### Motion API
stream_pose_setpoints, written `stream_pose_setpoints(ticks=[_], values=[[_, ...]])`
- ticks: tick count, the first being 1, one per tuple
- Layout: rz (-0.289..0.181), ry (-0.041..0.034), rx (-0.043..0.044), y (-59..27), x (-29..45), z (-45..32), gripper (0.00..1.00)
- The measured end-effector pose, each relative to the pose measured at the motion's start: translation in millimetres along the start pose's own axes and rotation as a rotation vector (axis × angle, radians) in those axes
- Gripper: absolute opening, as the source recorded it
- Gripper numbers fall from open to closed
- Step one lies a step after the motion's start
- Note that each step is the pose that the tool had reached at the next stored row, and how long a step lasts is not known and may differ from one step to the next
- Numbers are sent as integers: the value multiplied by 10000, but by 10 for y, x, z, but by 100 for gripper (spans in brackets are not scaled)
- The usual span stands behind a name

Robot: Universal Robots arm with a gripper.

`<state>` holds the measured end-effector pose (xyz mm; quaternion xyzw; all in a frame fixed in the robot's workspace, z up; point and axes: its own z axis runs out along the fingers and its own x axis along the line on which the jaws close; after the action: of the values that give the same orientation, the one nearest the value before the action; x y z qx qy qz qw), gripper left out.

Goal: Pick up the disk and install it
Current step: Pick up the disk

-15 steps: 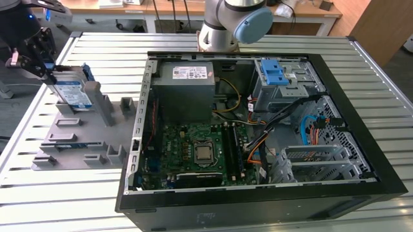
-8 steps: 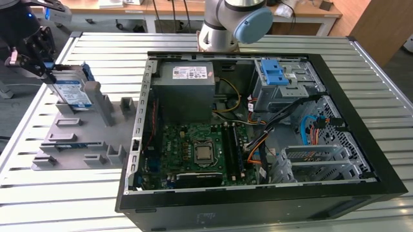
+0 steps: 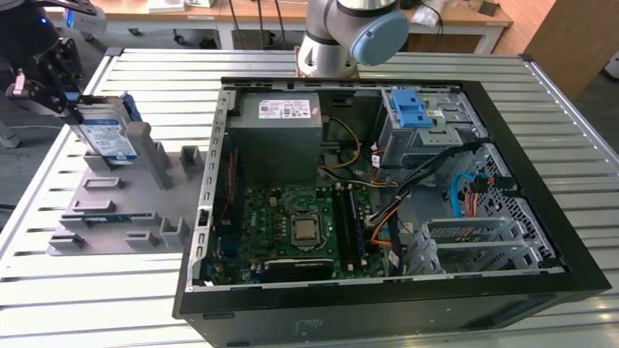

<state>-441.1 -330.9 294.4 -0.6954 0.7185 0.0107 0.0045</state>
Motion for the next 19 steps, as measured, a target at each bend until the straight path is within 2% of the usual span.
stream_pose_setpoints(ticks=[19], values=[[0, -1, 2, 1, -3, -131, 36]])
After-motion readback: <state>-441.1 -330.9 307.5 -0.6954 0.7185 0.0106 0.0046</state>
